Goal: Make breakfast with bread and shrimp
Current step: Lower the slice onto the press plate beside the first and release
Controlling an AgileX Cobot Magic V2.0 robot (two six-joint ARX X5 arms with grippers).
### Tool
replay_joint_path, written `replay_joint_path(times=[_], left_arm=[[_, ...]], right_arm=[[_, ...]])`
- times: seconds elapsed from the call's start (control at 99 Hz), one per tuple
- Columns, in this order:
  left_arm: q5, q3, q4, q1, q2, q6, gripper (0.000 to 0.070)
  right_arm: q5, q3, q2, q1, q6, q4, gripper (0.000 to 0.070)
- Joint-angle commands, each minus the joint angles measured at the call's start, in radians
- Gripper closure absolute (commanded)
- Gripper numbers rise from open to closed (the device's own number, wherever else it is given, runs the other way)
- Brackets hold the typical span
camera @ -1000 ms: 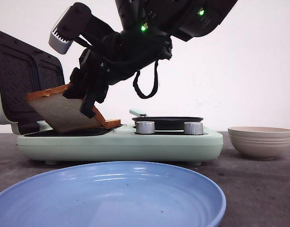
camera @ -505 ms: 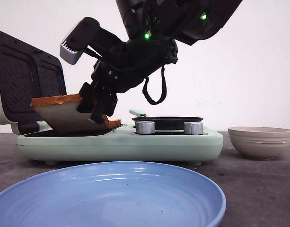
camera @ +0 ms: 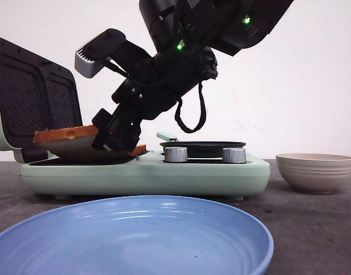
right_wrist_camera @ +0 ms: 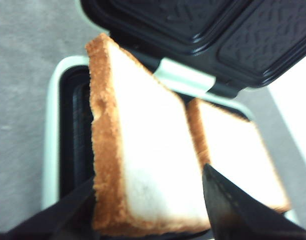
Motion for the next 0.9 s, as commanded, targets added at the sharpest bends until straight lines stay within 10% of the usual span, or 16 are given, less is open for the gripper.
replay_joint_path(times=[0.0, 0.888], left_arm=[[-0.004, 0.011, 0.011, -0.002, 0.004, 0.008, 0.0468], [-0.004, 0.011, 0.012, -0.002, 0.004, 0.007, 0.0468]], right_arm=[[-0.018, 0.021, 0.024, 0.010, 0.036, -0.023, 0.0347], [-0.054, 0.023, -0.011, 0.010, 0.080, -0.159, 0.0310]])
